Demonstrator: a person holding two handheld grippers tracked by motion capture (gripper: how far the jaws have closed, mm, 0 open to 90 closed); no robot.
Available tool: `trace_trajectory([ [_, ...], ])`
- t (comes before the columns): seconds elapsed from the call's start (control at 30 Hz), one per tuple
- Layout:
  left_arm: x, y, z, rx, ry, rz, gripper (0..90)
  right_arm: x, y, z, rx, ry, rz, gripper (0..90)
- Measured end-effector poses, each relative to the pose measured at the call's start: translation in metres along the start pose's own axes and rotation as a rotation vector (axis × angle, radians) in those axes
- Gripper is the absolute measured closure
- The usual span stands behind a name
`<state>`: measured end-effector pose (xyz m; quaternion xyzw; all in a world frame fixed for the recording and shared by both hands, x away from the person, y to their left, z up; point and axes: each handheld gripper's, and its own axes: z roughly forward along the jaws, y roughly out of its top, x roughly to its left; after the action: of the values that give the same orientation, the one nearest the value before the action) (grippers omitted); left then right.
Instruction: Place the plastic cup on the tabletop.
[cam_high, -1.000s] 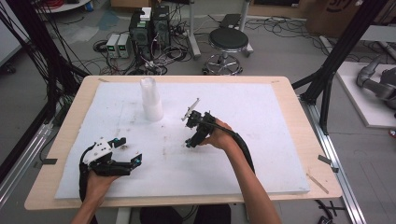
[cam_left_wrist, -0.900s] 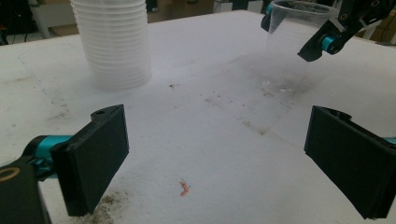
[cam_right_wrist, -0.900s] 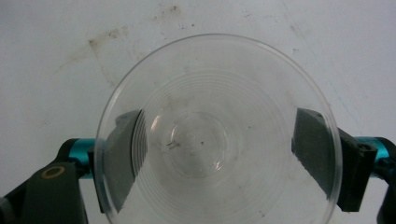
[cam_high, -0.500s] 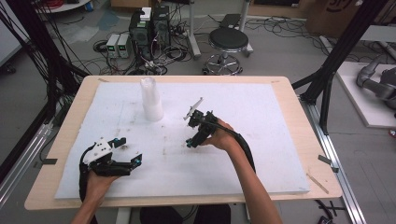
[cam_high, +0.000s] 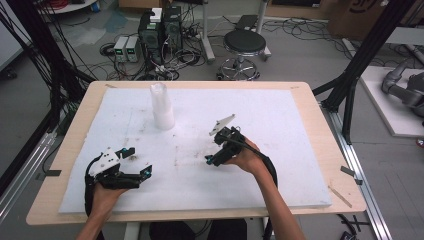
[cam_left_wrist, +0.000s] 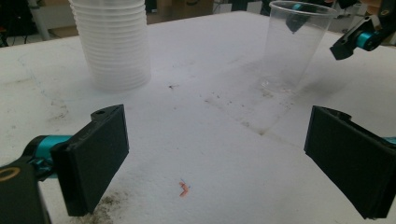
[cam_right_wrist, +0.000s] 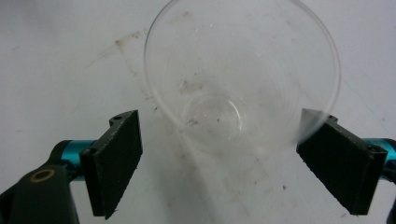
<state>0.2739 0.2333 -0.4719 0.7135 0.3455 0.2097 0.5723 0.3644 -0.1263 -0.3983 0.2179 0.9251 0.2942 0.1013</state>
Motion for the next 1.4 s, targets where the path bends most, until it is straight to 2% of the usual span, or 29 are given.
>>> trace_trajectory([
  [0.23, 0.0, 0.0, 0.0, 0.003, 0.003, -0.001, 6.5, 0.005, -0.038, -0.017, -0.12, -0.014, 0.039, 14.5],
  [0.33, -0.001, 0.0, 0.0, -0.002, 0.008, 0.002, 6.5, 0.007, -0.057, -0.023, -0.183, -0.041, 0.057, 14.5],
  [0.43, -0.001, 0.0, 0.0, -0.002, 0.01, 0.009, 6.5, 0.009, -0.077, -0.03, -0.27, -0.057, 0.076, 14.6],
  [0.53, -0.002, 0.0, 0.0, -0.001, 0.015, 0.007, 6.5, 0.011, -0.101, -0.037, -0.366, -0.093, 0.1, 14.6],
  [0.6, -0.001, 0.0, 0.0, 0.0, 0.018, 0.004, 6.5, 0.01, -0.111, -0.041, -0.4, -0.118, 0.112, 14.6],
  [0.73, -0.001, 0.0, 0.0, 0.001, 0.017, -0.001, 6.5, 0.008, -0.13, -0.048, -0.435, -0.161, 0.138, 14.6],
  [0.93, -0.001, 0.0, 0.0, 0.001, 0.022, -0.001, 6.5, 0.005, -0.147, -0.049, -0.468, -0.202, 0.174, 14.6],
  [1.17, -0.002, 0.0, 0.001, 0.005, 0.025, 0.008, 6.5, 0.002, -0.155, -0.047, -0.501, -0.24, 0.186, 14.7],
  [1.33, -0.002, 0.0, -0.001, -0.006, 0.026, 0.002, 6.5, -0.001, -0.159, -0.048, -0.531, -0.25, 0.233, 14.8],
  [1.4, -0.002, -0.001, -0.001, -0.006, 0.025, 0.001, 6.5, -0.002, -0.16, -0.048, -0.538, -0.259, 0.236, 14.8],
])
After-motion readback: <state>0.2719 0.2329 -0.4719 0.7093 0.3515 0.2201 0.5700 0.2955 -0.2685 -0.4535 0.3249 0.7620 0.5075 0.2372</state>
